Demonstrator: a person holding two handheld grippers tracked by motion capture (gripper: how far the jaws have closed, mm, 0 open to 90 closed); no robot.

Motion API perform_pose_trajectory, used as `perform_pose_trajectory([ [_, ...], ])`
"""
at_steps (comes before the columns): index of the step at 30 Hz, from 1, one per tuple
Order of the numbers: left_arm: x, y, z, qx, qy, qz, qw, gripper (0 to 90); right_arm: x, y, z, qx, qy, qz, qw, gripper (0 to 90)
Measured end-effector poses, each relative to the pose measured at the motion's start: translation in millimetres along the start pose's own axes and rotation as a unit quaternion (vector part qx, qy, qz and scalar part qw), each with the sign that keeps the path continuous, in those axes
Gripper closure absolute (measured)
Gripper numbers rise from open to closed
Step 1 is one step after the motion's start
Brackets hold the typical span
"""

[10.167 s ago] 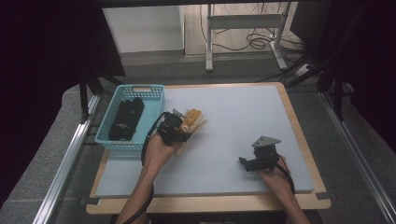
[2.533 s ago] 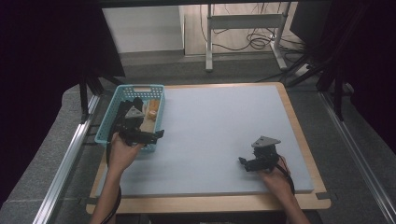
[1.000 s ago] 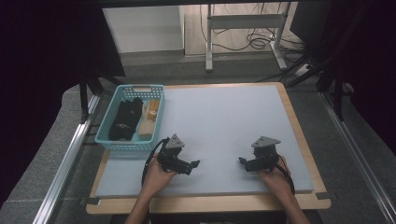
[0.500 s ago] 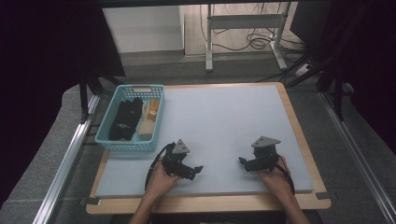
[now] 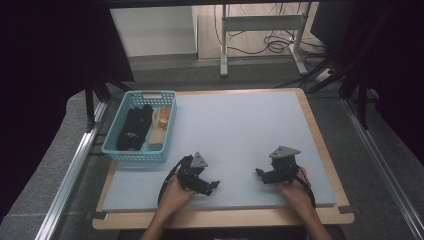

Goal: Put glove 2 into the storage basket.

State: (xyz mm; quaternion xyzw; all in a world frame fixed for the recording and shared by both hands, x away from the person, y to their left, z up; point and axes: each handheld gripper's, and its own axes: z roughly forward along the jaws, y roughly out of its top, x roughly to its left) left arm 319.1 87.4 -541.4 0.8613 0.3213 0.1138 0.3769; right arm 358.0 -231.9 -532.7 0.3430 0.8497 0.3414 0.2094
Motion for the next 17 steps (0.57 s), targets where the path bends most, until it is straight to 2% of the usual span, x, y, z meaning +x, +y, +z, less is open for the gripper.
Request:
perform_pose_trajectory([
  [3, -1.3, -0.7, 3.5, 0.008, 0.0, 0.002, 1.0, 0.0, 0.0, 0.0, 0.0, 0.0, 0.0, 0.0, 1.0, 5.9],
  [6, -3.7, 0.4, 6.1, 0.021, 0.007, 0.012, 0.9997, 0.0, -0.1, 0.0, 0.0, 0.0, 0.0, 0.0, 1.0, 6.0],
  [10, -3.4, 0.3, 6.8, 0.021, 0.004, 0.005, 0.9998, 0.0, -0.1, 0.0, 0.1, 0.0, 0.001, 0.0, 1.0, 5.9],
  [17, -3.9, 0.2, 6.9, 0.023, 0.006, 0.008, 0.9997, 0.0, 0.2, -0.3, 0.1, 0.0, 0.001, 0.0, 1.0, 6.0],
])
